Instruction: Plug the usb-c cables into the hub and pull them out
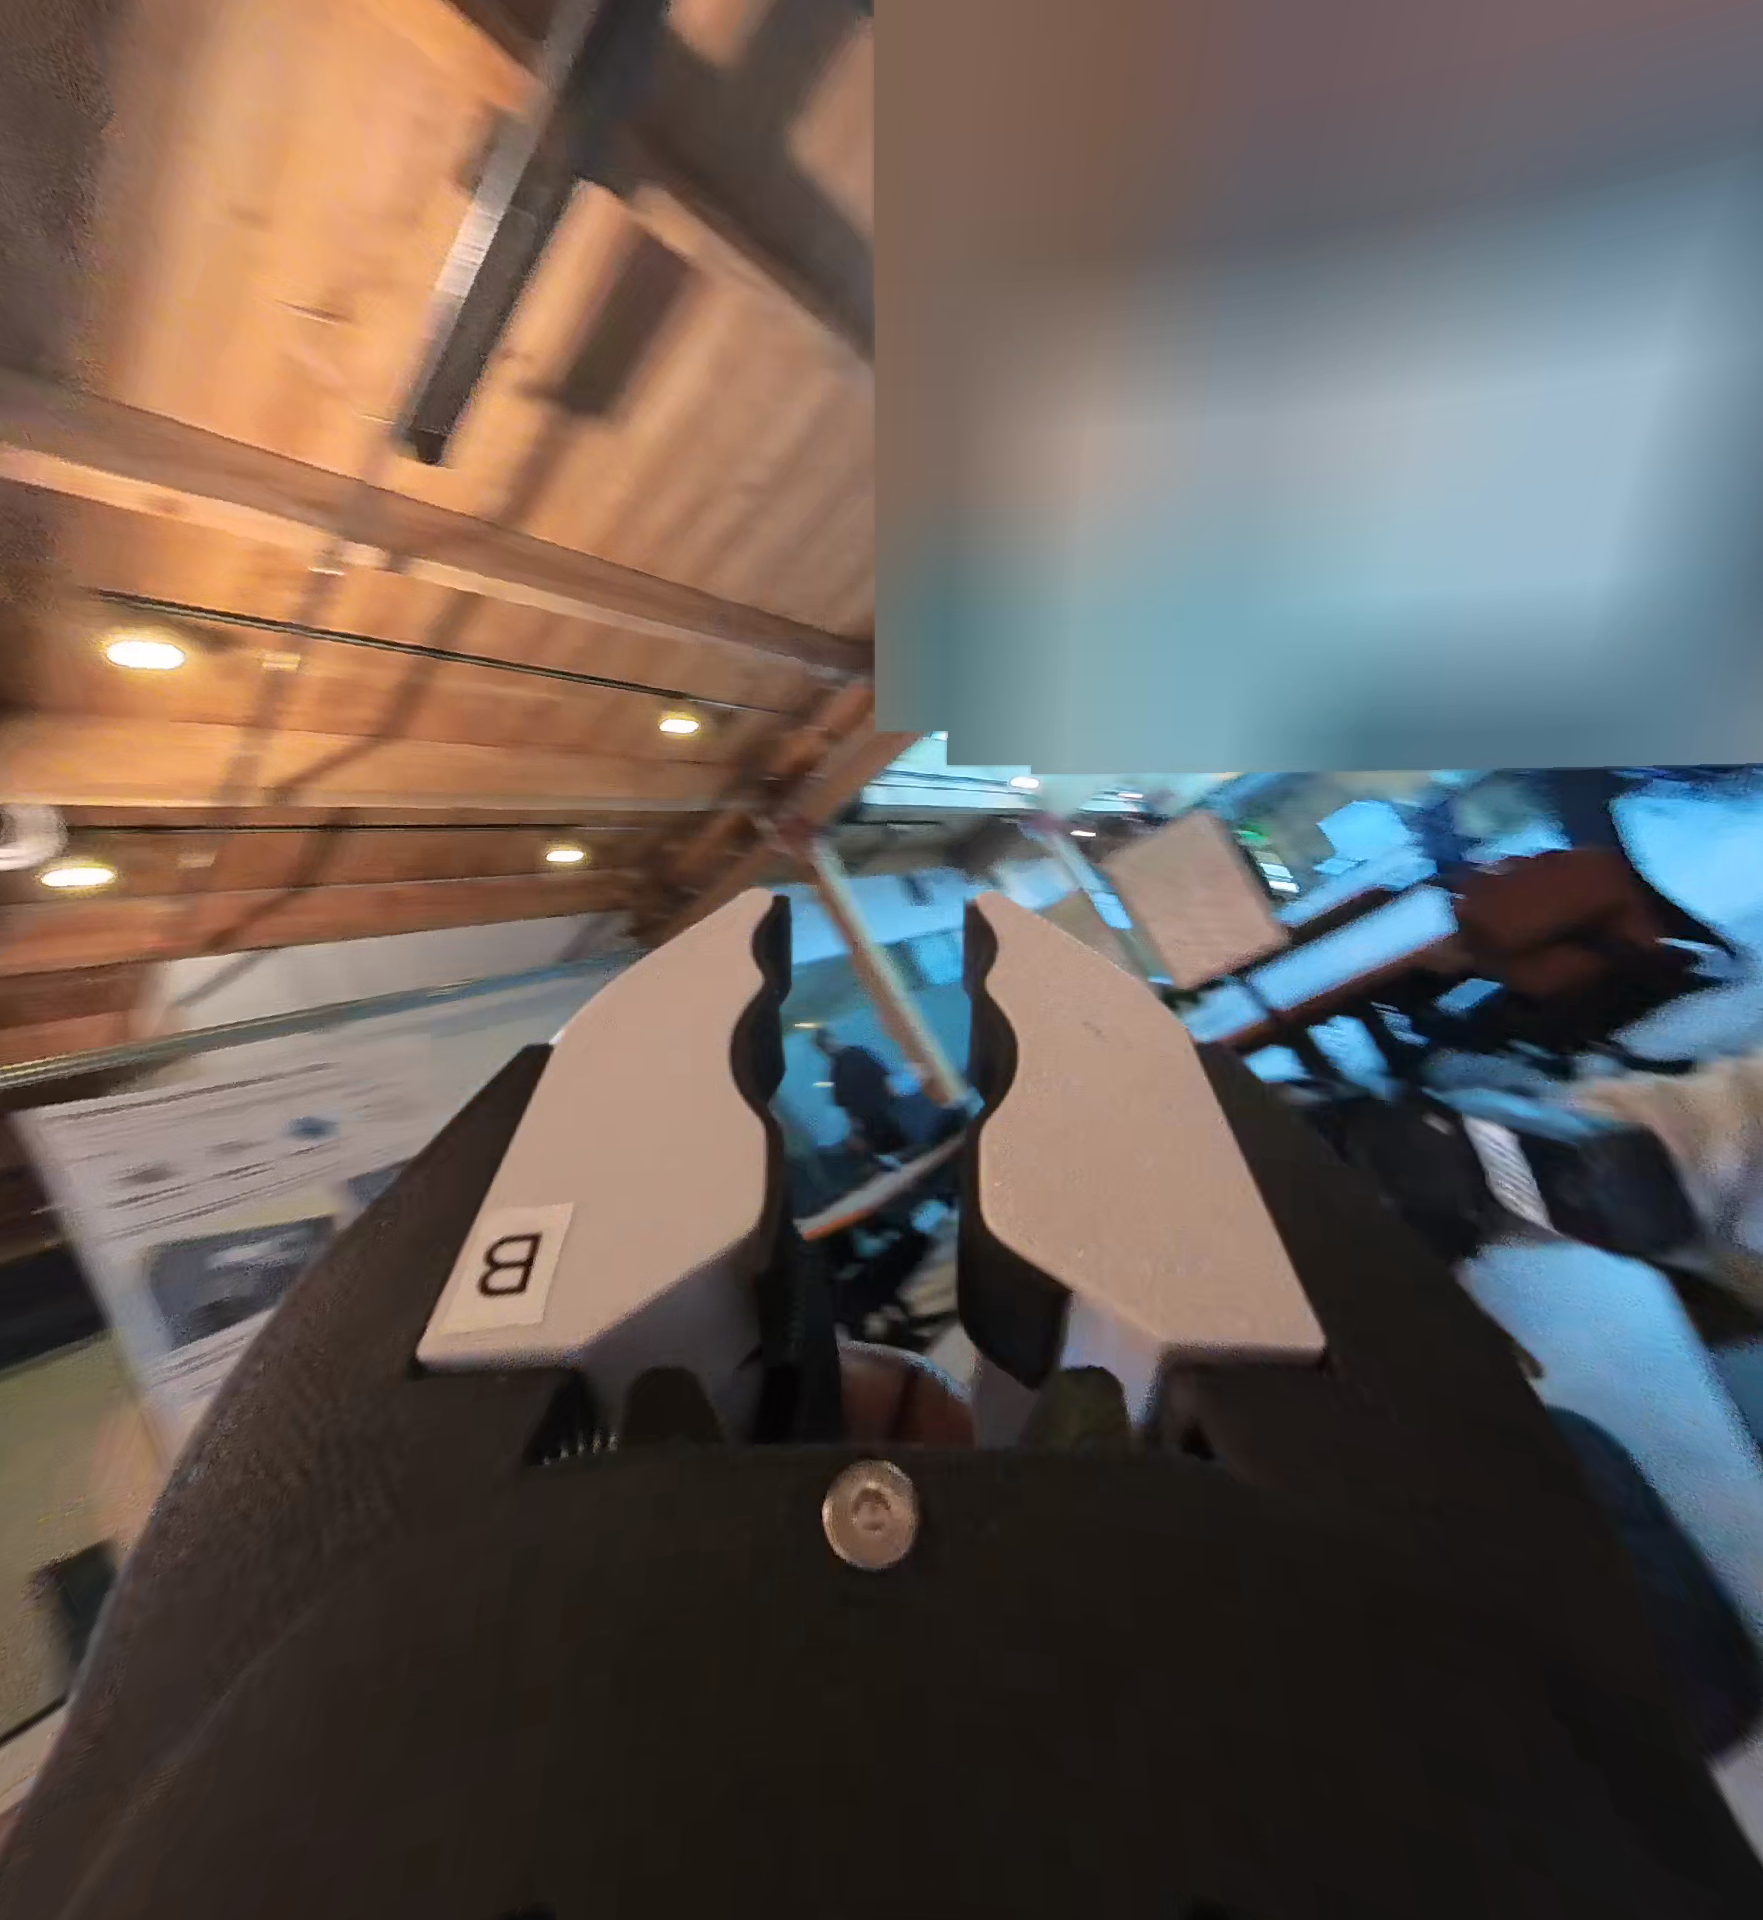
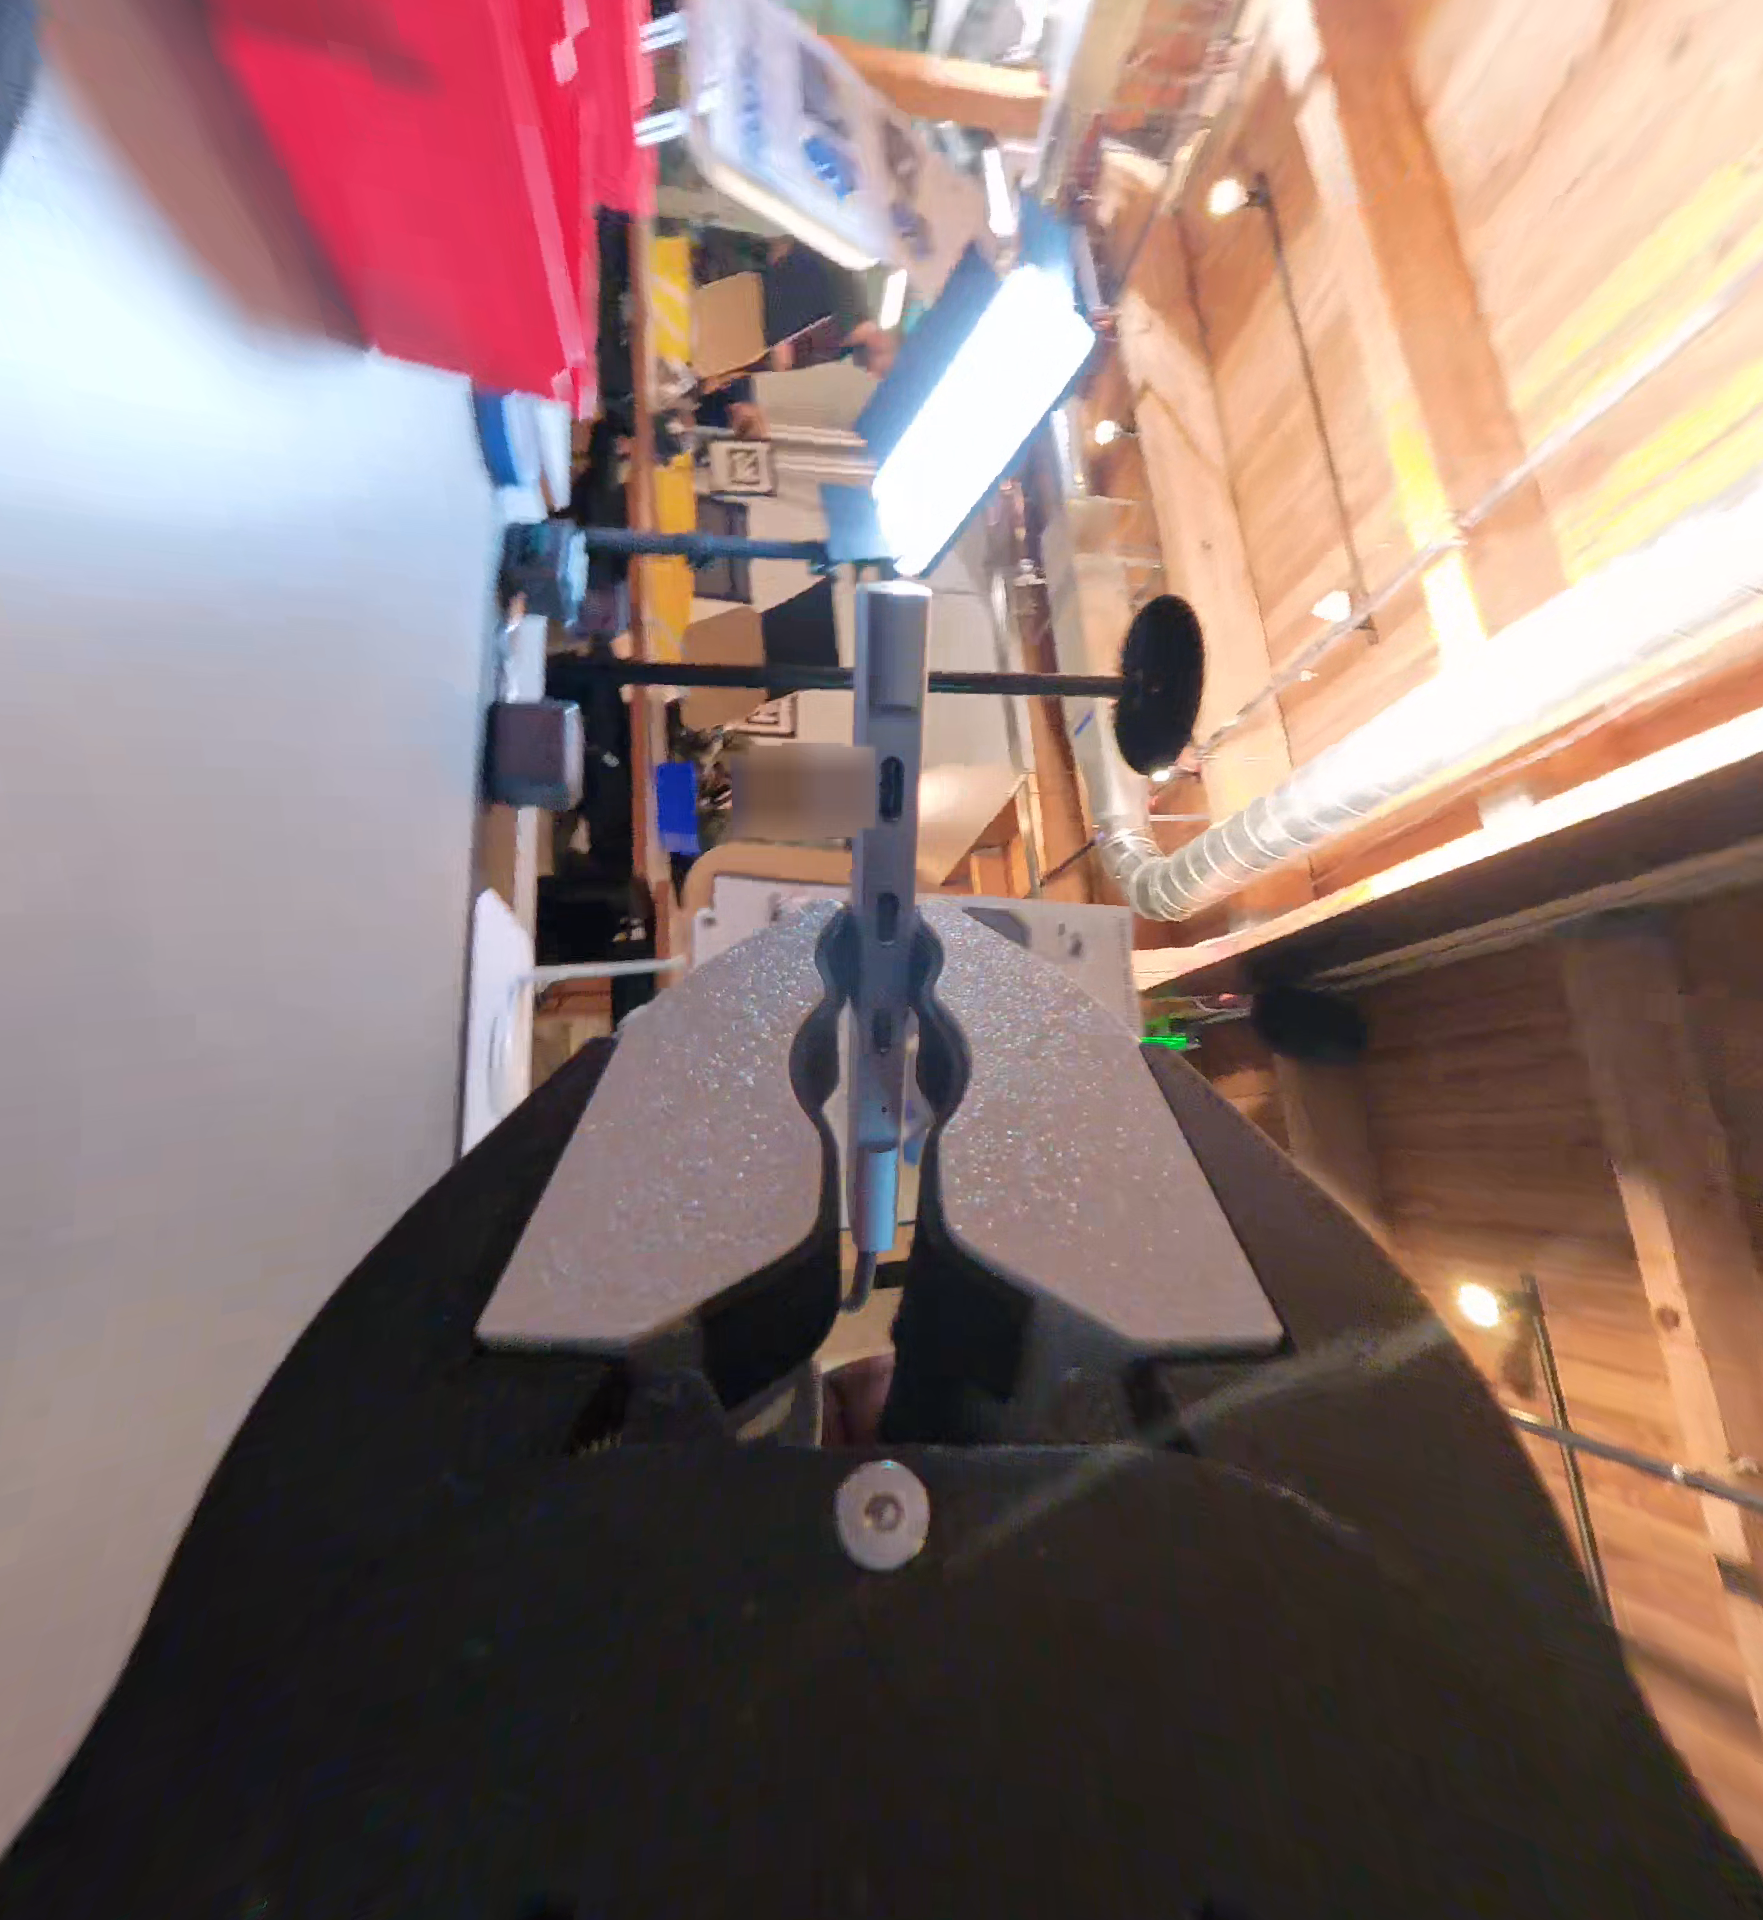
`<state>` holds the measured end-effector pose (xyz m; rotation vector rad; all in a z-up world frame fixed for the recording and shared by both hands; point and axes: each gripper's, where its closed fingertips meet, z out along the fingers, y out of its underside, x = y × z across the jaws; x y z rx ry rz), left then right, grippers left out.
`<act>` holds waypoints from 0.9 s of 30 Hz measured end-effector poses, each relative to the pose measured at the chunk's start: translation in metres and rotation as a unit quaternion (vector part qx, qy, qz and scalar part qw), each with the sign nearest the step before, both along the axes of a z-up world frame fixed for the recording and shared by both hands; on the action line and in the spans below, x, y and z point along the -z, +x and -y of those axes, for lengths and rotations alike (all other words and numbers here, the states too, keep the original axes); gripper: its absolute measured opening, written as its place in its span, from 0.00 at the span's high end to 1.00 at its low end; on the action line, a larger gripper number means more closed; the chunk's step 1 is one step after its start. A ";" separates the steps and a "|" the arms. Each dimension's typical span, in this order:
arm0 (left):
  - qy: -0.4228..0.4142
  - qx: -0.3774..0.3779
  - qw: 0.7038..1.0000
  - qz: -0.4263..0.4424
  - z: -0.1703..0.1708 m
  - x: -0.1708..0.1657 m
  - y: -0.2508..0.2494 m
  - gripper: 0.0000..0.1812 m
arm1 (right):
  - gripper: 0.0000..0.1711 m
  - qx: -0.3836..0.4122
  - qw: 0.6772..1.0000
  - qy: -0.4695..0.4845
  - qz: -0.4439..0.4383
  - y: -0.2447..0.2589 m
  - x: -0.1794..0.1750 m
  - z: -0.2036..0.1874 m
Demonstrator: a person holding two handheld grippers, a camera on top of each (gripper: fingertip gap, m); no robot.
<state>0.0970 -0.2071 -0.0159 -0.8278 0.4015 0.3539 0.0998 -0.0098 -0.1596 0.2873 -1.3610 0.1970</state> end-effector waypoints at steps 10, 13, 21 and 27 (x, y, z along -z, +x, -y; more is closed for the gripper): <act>0.097 -0.166 0.977 0.095 0.114 -0.017 -0.063 0.86 | 0.95 0.014 0.959 0.030 0.282 0.023 0.163 -0.031; 0.071 -0.196 0.968 0.136 0.128 -0.011 -0.077 0.85 | 0.93 0.022 0.944 -0.022 0.329 0.032 0.164 -0.036; -0.042 -0.208 0.955 0.205 0.152 0.023 -0.085 0.81 | 0.65 0.064 0.898 -0.145 0.411 0.054 0.147 -0.046; -0.130 -0.352 0.875 0.307 0.190 0.076 -0.129 0.77 | 0.52 -0.048 0.821 -0.404 0.400 0.077 0.077 -0.029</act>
